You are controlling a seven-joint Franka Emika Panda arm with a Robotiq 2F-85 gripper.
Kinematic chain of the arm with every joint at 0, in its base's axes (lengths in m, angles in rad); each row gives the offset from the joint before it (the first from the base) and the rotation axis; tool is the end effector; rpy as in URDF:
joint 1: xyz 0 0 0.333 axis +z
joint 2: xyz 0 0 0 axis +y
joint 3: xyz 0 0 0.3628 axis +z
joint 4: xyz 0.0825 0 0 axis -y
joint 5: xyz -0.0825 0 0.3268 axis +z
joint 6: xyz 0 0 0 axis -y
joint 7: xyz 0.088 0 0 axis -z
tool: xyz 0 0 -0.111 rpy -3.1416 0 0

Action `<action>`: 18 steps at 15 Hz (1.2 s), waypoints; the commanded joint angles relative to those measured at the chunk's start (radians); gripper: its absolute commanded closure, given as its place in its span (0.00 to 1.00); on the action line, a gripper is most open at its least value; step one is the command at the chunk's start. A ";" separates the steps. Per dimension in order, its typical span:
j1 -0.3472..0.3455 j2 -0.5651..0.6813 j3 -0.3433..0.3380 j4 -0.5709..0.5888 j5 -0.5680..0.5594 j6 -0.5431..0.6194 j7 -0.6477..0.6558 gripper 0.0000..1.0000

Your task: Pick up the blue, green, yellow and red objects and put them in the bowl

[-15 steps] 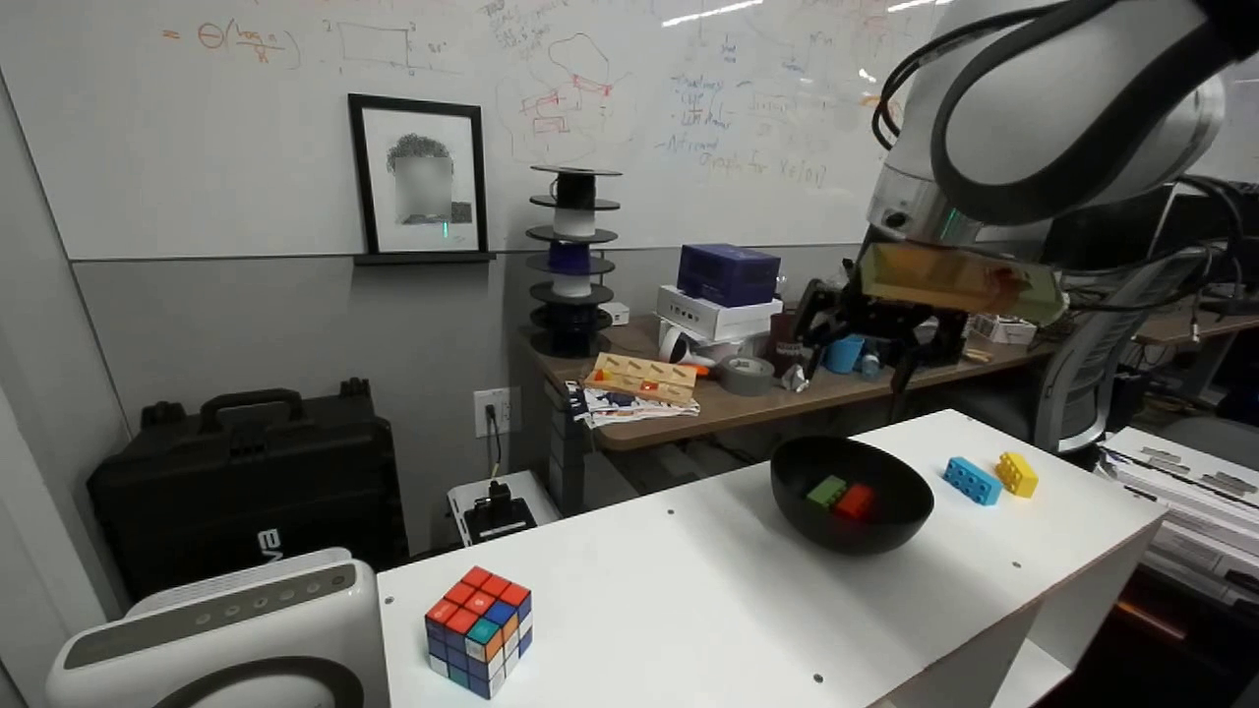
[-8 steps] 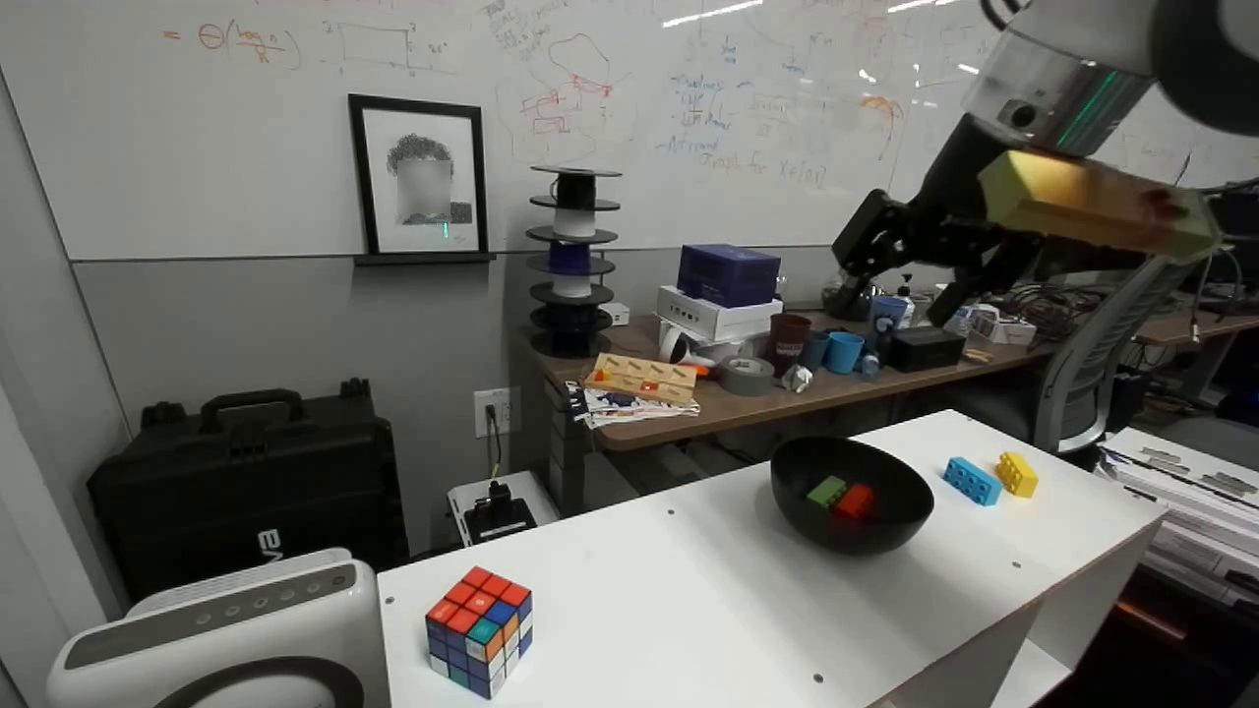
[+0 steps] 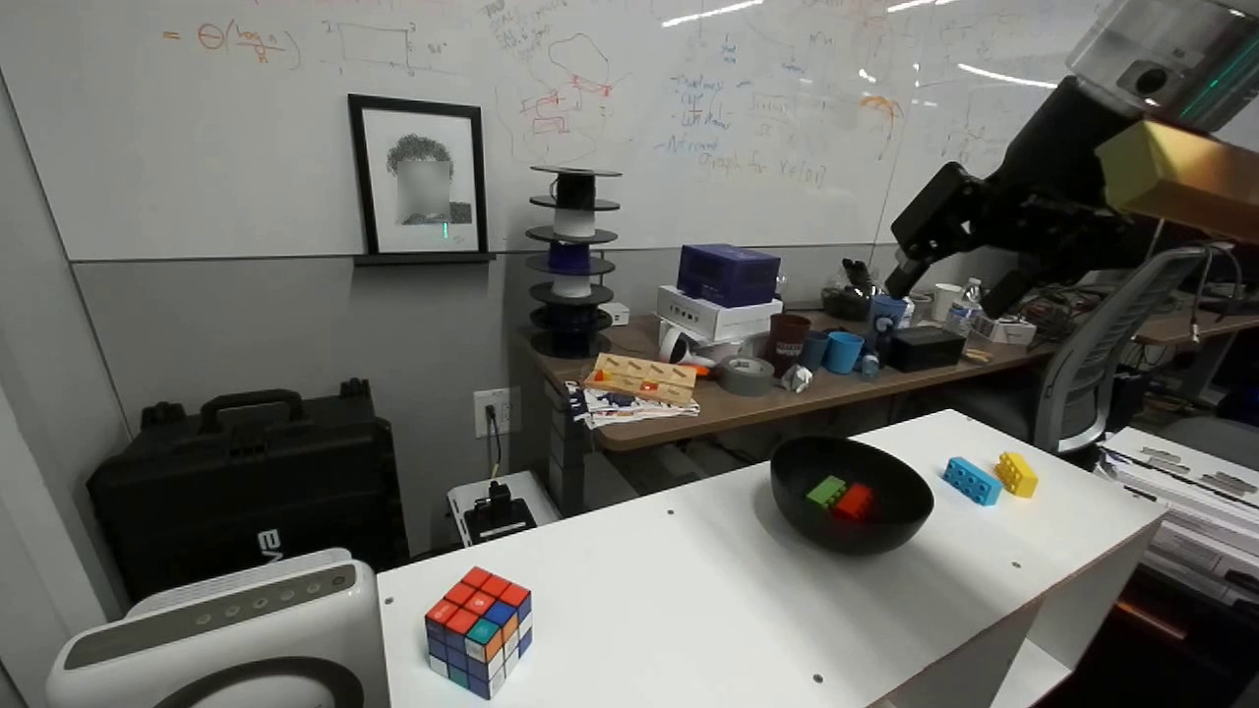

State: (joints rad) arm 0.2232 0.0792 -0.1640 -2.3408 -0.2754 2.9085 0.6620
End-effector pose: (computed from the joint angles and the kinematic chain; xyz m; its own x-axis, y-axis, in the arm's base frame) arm 0.5148 0.0485 0.4394 0.8209 -0.3284 0.4672 -0.3090 -0.9434 -0.1204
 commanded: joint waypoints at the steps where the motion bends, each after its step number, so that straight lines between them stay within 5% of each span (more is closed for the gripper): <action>1: 0.000 0.000 0.000 0.000 0.000 0.001 0.000 0.00; 9: 0.000 0.000 0.000 -0.001 0.000 0.002 0.000 0.00; 16: -0.260 0.016 0.281 0.096 0.596 -0.221 -0.573 0.00; 17: -0.296 0.025 0.287 0.129 0.649 -0.273 -0.651 0.00; 18: -0.285 0.038 0.212 0.152 0.677 -0.316 -0.727 0.00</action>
State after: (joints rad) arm -0.0004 0.0877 0.0870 -2.2842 0.2908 2.7132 0.1297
